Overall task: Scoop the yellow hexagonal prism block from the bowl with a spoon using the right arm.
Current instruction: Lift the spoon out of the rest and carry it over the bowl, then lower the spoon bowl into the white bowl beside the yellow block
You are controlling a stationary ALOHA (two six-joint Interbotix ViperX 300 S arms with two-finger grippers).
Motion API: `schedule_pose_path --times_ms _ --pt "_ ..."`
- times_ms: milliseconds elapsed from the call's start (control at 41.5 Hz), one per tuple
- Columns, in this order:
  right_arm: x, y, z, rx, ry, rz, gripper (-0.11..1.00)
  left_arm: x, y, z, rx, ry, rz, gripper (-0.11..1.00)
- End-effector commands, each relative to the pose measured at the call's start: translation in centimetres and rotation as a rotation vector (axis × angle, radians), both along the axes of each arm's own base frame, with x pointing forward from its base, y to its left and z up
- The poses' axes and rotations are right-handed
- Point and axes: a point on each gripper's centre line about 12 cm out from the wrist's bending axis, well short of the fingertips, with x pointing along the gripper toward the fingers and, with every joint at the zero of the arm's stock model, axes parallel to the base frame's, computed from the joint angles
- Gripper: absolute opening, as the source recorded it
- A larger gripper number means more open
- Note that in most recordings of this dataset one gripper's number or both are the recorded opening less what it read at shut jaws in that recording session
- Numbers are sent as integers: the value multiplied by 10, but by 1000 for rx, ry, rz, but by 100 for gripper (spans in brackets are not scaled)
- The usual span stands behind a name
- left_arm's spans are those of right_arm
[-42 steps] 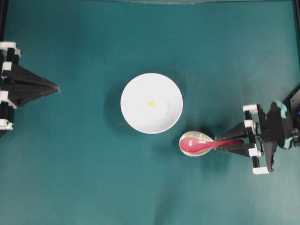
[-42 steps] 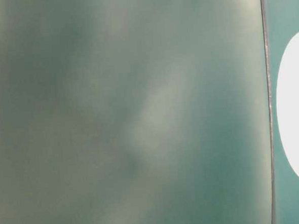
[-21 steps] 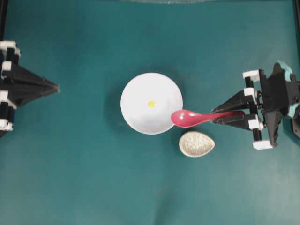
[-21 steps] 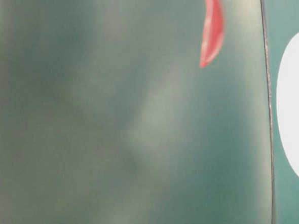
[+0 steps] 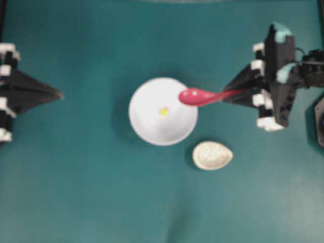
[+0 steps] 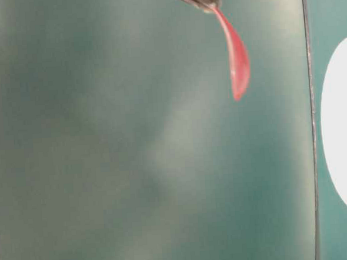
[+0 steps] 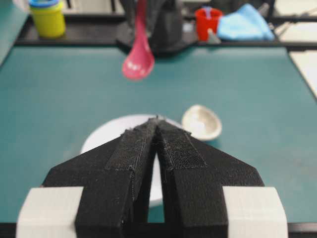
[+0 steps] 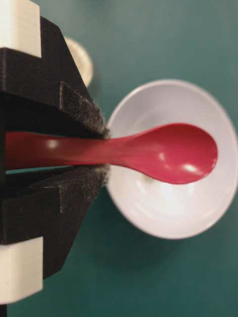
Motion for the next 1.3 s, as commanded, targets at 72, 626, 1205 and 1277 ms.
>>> schedule_pose_path --times_ms 72,626,1205,1277 --pt "13 -2 4 -33 30 29 25 2 0 12 3 -31 -1 2" --pt "59 -2 1 40 202 74 25 2 0 6 -3 12 0 2" --pt "83 -9 -8 207 394 -44 25 2 0 4 -11 35 1 2" --pt "84 -9 -10 218 434 -58 25 2 0 4 -11 35 1 2"
